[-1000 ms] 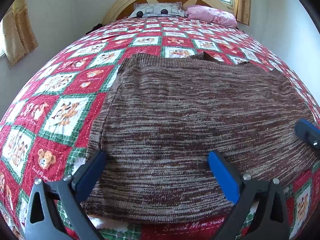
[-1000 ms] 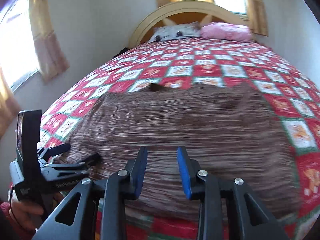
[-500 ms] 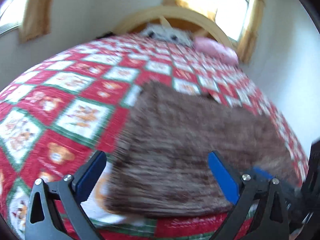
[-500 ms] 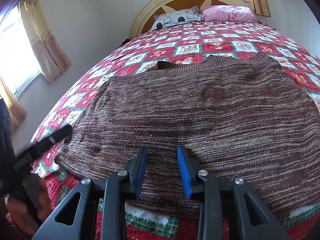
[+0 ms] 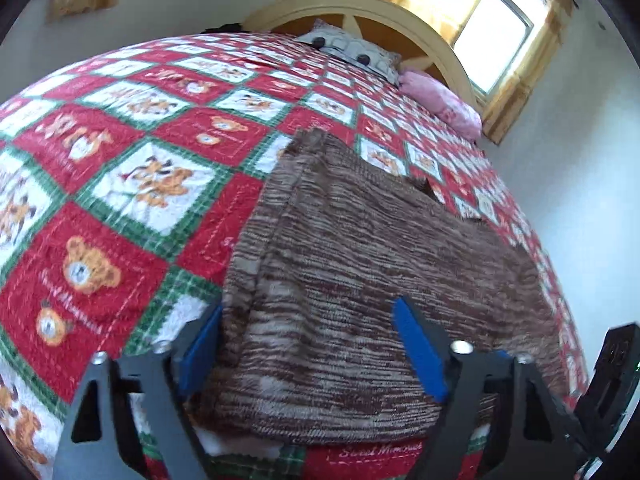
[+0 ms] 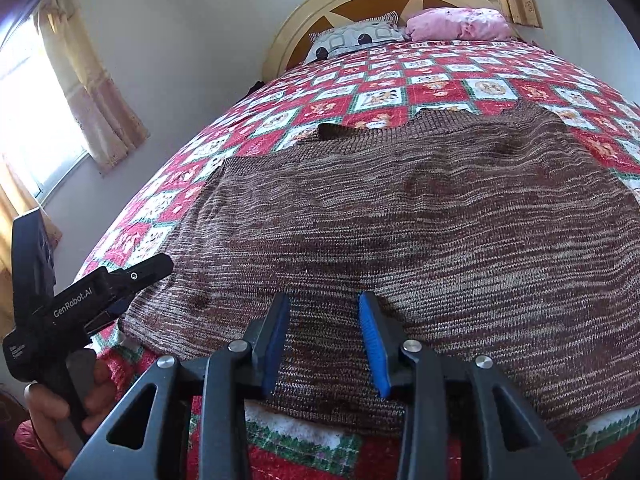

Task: Fold small clothes
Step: 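Lower the sweater flat onto the quilt and open both grippers, then grasp the sweater edge with the right gripper and lift it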

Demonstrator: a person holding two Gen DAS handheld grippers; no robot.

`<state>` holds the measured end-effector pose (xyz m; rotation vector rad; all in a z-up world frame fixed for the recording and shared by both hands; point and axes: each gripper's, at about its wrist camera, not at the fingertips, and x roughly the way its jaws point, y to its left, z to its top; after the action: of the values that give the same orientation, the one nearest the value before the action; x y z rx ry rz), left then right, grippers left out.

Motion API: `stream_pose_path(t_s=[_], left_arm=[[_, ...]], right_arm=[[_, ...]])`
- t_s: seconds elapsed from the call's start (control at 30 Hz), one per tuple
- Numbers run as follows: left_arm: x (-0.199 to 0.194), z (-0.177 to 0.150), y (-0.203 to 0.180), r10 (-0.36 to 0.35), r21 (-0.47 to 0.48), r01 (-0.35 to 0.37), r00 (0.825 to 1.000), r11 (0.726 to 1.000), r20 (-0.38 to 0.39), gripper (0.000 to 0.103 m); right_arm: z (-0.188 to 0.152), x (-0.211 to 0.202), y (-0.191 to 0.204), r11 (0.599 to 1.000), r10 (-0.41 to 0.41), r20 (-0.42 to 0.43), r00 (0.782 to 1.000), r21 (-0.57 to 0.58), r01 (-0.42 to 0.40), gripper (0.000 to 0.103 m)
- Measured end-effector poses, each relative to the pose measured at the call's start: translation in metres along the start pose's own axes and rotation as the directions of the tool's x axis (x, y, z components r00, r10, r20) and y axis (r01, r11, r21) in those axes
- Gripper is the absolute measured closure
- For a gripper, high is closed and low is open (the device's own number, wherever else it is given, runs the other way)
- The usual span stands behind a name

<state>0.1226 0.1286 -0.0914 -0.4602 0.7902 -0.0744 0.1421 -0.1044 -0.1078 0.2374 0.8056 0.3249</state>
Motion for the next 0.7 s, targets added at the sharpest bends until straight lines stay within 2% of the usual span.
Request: stream_pose_path(t_s=[0.03,0.07,0.1,0.13,0.23,0.33,0.43,0.47,0.53,0.57,0.63,0.7], left_arm=[[-0.002,-0.001,0.004,-0.009,-0.02,0.009,1.0,1.0,0.006,0.043],[-0.004,-0.001,0.009,-0.013,-0.041,0.013,1.0,0.999,0.01,0.051],[-0.005,-0.001,0.014,-0.009,-0.06,0.009,1.0,0.998,0.012,0.065],[-0.005,-0.001,0.019,-0.005,-0.077,0.006,1.0,0.997,0.014,0.072],[-0.006,-0.001,0.031,-0.053,-0.14,0.055,0.998,0.989,0.023,0.074],[-0.005,-0.002,0.034,-0.05,-0.188,0.055,0.998,0.981,0.032,0.068],[-0.003,0.0,0.017,-0.016,-0.11,0.019,1.0,0.994,0.023,0.055],[-0.001,0.0,0.013,-0.007,-0.089,0.009,1.0,0.996,0.021,0.054],[0.001,0.001,0.013,-0.015,-0.095,0.017,1.0,0.995,0.025,0.05],[0.001,0.003,0.013,-0.031,-0.098,0.033,0.999,0.995,0.026,0.051],[0.007,0.008,0.012,-0.092,-0.092,0.091,0.996,0.992,-0.008,0.092],[0.007,0.011,0.008,-0.107,-0.093,0.105,0.994,0.99,-0.018,0.092]], right_arm=[[0.0,0.0,0.0,1.0,0.001,0.0,1.0,0.0,-0.001,0.065],[0.0,0.0,-0.001,1.0,0.002,0.0,1.0,0.002,-0.002,0.065],[0.0,0.0,0.0,1.0,0.003,0.0,1.0,0.003,-0.003,0.065],[0.0,0.0,-0.001,1.0,0.004,0.0,1.0,0.004,-0.004,0.065],[0.0,0.0,-0.001,1.0,0.003,0.0,1.0,0.003,-0.003,0.065],[0.0,0.0,-0.001,1.0,0.005,0.0,1.0,0.004,-0.005,0.065],[0.0,0.0,-0.002,1.0,0.007,0.0,1.0,0.006,-0.007,0.065],[0.0,0.0,-0.001,1.0,0.007,0.0,1.0,0.006,-0.007,0.065],[0.0,0.0,-0.001,1.0,0.006,0.0,1.0,0.005,-0.006,0.065],[0.0,0.0,-0.001,1.0,0.004,-0.001,1.0,0.003,-0.004,0.065],[0.001,0.0,-0.001,1.0,0.002,-0.001,1.0,0.002,-0.002,0.065],[0.0,0.0,-0.001,1.0,0.004,0.0,1.0,0.003,-0.004,0.065]])
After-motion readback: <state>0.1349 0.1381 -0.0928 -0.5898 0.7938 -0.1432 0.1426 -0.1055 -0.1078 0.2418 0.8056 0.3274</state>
